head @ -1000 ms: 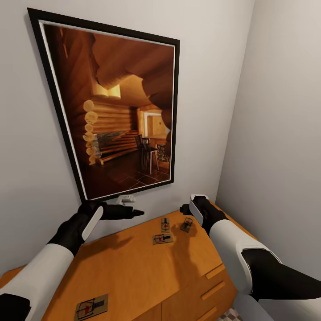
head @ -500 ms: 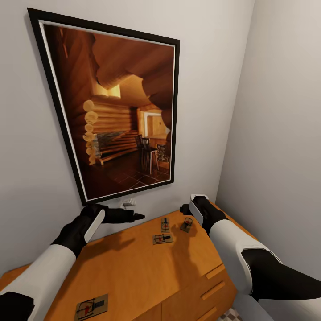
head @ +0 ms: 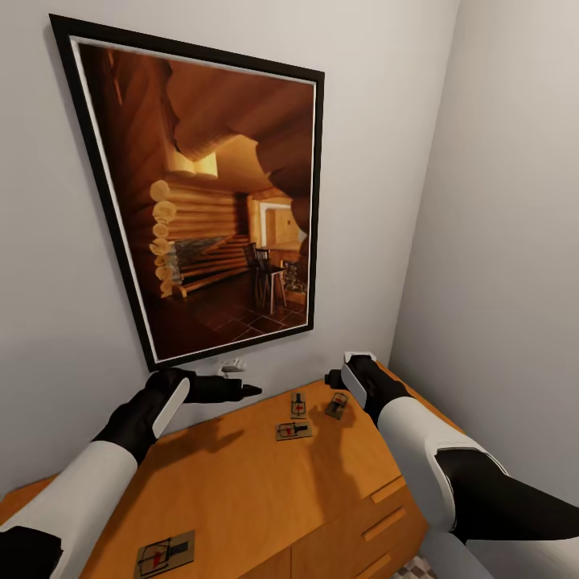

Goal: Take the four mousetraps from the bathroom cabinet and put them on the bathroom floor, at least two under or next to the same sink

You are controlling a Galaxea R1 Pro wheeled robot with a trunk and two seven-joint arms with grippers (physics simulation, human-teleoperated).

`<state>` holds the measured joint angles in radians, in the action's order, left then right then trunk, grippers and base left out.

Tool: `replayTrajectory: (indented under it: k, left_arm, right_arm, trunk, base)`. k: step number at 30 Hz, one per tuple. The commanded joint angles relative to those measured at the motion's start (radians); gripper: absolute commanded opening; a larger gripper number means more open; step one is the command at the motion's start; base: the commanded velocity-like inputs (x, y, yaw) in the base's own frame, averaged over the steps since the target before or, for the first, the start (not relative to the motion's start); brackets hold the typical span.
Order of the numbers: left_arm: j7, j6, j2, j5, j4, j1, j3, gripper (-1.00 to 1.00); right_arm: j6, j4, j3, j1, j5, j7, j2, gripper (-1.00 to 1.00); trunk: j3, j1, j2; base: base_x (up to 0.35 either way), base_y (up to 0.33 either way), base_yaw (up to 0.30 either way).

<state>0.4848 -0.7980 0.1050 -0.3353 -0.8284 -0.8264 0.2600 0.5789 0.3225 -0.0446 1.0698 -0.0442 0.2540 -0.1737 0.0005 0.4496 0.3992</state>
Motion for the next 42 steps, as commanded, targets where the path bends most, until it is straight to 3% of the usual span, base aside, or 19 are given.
replayTrajectory:
  k: [1,22,36,42]
  left_arm:
    - [0.0,-0.003,0.001,-0.002,-0.001,0.0,0.002,1.0]
    - [-0.009,-0.004,-0.001,0.004,-0.004,0.0,0.002,1.0]
    - [-0.047,-0.009,-0.028,0.008,-0.003,0.0,0.001,1.0]
    - [-0.111,-0.012,-0.063,0.008,-0.003,0.0,0.001,1.0]
  right_arm:
    - [0.002,0.001,-0.004,0.0,-0.005,0.008,-0.001,1.0]
    - [0.004,0.0,-0.004,0.0,-0.004,0.016,-0.001,1.0]
    - [0.013,0.01,-0.004,0.0,-0.002,0.02,-0.001,1.0]
    - [0.013,0.011,-0.004,0.001,-0.002,0.027,-0.001,1.0]
  trunk:
    - [-0.001,0.0,0.001]
    - [-0.001,0.0,0.001]
    - [-0.001,0.0,0.001]
    - [-0.001,0.0,0.001]
  base:
    - [0.0,0.0,0.0]
    - [0.0,0.0,0.0]
    - [0.0,0.0,0.0]
    - [0.0,0.0,0.0]
